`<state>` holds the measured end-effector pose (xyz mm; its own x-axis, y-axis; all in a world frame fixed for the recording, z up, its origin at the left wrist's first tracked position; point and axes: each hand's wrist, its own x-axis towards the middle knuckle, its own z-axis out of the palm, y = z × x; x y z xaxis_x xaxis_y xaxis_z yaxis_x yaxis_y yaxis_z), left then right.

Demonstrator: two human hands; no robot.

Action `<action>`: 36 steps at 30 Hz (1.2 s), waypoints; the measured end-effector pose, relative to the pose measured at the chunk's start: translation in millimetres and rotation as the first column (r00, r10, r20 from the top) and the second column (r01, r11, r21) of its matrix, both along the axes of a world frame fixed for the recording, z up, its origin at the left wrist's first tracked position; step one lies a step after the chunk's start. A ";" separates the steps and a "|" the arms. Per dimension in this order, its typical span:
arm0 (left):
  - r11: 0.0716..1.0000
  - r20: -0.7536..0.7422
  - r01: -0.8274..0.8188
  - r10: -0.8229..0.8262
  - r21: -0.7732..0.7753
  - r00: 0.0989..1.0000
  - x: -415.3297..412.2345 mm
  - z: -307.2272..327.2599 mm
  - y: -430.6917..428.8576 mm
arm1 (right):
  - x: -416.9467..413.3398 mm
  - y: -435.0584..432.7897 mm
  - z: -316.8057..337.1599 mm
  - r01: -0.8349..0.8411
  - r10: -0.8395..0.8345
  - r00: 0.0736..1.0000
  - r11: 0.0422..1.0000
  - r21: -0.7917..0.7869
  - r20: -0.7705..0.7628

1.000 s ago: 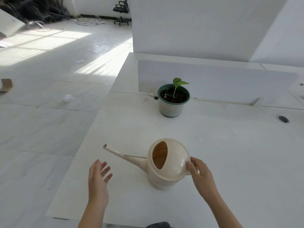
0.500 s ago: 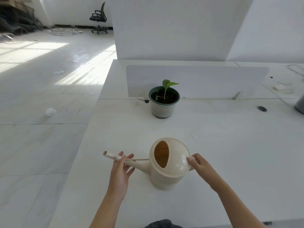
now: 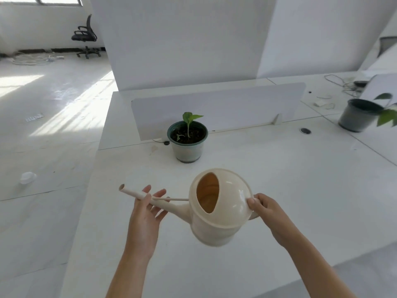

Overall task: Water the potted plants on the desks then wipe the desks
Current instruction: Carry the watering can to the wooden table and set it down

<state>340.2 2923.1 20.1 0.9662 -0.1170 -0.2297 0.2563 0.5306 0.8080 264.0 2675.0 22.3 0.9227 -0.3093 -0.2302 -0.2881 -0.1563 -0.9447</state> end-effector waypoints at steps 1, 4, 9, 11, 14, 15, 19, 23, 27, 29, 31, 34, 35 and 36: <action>1.000 0.016 0.027 -0.027 0.000 1.000 0.9 8.1 -5.9 | -6.8 -2.3 7.9 0.032 -0.032 0.999 0.999 0.012 0.025; 0.994 0.045 0.106 -0.105 -0.014 0.993 -1.3 29.7 -26.6 | -31.0 -11.1 27.5 0.140 -0.144 0.987 0.989 0.047 0.070; 0.964 0.070 0.265 -0.263 -0.020 0.962 -22.1 48.8 -65.9 | -85.9 -30.3 45.8 0.322 -0.326 0.941 0.945 0.059 0.094; 0.941 0.067 0.337 -0.335 -0.018 0.940 -37.5 50.4 -80.4 | -116.0 -36.3 46.8 0.400 -0.404 0.911 0.914 0.059 0.084; 0.893 0.037 0.450 -0.449 -0.022 0.893 -64.3 52.8 -100.2 | -167.8 -35.9 49.2 0.520 -0.520 0.848 0.854 0.034 0.100; 0.871 0.028 0.490 -0.490 -0.016 0.871 -74.3 54.2 -106.2 | -186.1 -34.1 50.2 0.551 -0.552 0.827 0.833 0.043 0.104; 0.763 0.031 0.647 -0.647 0.018 0.762 -124.1 59.4 -129.9 | -263.5 -24.3 56.0 0.676 -0.680 0.726 0.733 0.076 0.102; 0.643 0.030 0.765 -0.766 0.035 0.642 -189.1 61.8 -146.6 | -348.0 -3.8 62.3 0.791 -0.788 0.601 0.611 0.045 0.131; 0.546 0.015 0.838 -0.838 0.028 0.545 -259.9 60.6 -151.9 | -428.6 22.4 70.8 0.849 -0.845 0.509 0.525 0.068 0.165; 0.491 0.014 0.871 -0.871 0.033 0.490 -294.8 59.4 -153.4 | -467.7 33.3 71.1 0.875 -0.872 0.461 0.477 0.076 0.165; 0.435 0.012 0.900 -0.900 0.034 0.435 -329.2 60.6 -155.2 | -506.9 44.4 68.9 0.907 -0.905 0.400 0.413 0.077 0.145; 0.359 0.005 0.933 -0.933 0.034 0.359 -374.8 64.7 -159.7 | -558.5 60.4 68.9 0.939 -0.936 0.328 0.338 0.060 0.127; 0.333 0.005 0.942 -0.943 0.038 0.333 -387.9 65.1 -161.9 | -572.4 65.4 70.1 0.946 -0.943 0.311 0.320 0.060 0.123; 0.306 0.006 0.951 -0.952 0.043 0.306 -399.4 65.1 -164.6 | -584.6 69.0 70.8 0.950 -0.947 0.298 0.307 0.063 0.124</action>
